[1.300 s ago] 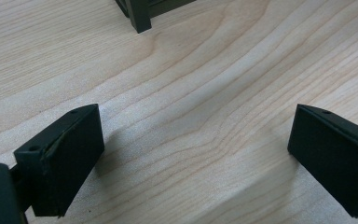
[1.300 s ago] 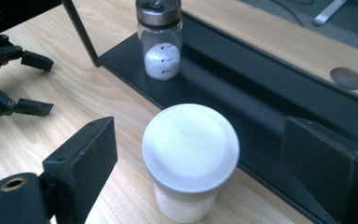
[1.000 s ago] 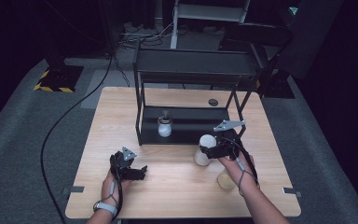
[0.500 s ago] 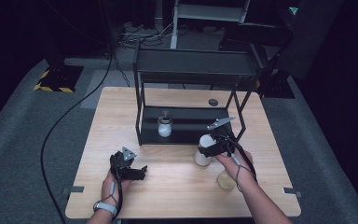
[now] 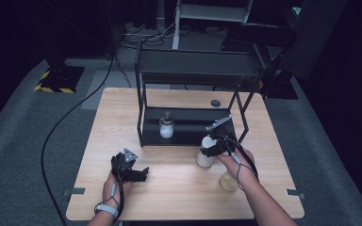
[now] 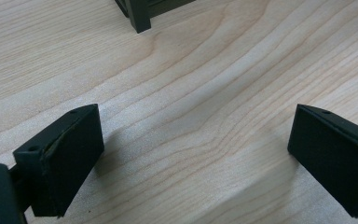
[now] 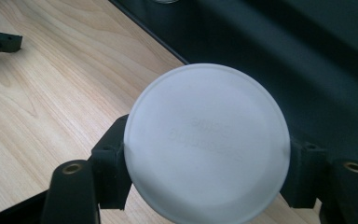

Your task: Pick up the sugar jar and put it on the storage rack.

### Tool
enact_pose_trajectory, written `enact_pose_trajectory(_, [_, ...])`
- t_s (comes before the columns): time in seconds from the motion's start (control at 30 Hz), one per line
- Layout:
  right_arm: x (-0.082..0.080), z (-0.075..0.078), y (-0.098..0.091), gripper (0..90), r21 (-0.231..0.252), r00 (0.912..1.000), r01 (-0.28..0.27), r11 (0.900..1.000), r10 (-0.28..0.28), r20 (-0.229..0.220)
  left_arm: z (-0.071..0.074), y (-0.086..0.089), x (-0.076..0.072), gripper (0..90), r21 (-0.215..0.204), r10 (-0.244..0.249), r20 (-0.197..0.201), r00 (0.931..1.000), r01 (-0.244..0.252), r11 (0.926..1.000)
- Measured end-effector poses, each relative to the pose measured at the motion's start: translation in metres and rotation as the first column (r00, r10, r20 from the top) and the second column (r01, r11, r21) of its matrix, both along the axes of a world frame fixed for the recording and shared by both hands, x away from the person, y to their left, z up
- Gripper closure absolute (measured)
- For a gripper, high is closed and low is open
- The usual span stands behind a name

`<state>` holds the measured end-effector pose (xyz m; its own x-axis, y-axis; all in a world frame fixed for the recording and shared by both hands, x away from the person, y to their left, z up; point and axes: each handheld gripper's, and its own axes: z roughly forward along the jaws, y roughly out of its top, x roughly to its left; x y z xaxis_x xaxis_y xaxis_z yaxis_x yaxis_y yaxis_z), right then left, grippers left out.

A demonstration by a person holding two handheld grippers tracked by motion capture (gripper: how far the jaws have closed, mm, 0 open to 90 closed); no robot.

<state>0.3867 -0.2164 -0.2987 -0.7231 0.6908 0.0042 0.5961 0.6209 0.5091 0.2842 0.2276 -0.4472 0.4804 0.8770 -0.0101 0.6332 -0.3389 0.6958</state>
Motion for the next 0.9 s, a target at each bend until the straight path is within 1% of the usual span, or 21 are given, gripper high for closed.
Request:
enact_pose_trajectory(0.3, [-0.002,0.003,0.002,33.5,-0.013,1.0,0.003,0.9999,-0.003,0.006,0.0,0.001,0.0,3.5,0.0,-0.003,0.001,1.0,0.003,1.0])
enact_pose_trajectory(0.43, [-0.002,0.01,-0.002,33.5,0.004,0.9998,0.013,0.9999,-0.013,0.012,0.0,0.001,0.0,3.5,0.0,-0.003,0.001,1.0,0.003,1.0])
enact_pose_trajectory(0.5, [-0.002,0.014,-0.002,33.6,0.004,0.9997,0.013,0.9999,-0.013,0.019,0.0,0.001,0.0,3.5,0.0,-0.003,0.001,1.0,0.003,1.0])
enact_pose_trajectory(0.73, [0.001,0.026,0.002,33.5,0.007,0.9994,0.009,0.9999,-0.01,0.034,0.0,0.001,0.0,3.5,0.0,-0.003,0.001,1.0,0.003,1.0])
enact_pose_trajectory(0.9, [0.006,0.036,0.009,33.5,0.002,0.9991,0.002,1.0,-0.002,0.042,0.0,0.001,0.0,3.5,0.0,-0.003,0.001,1.0,0.003,1.0])
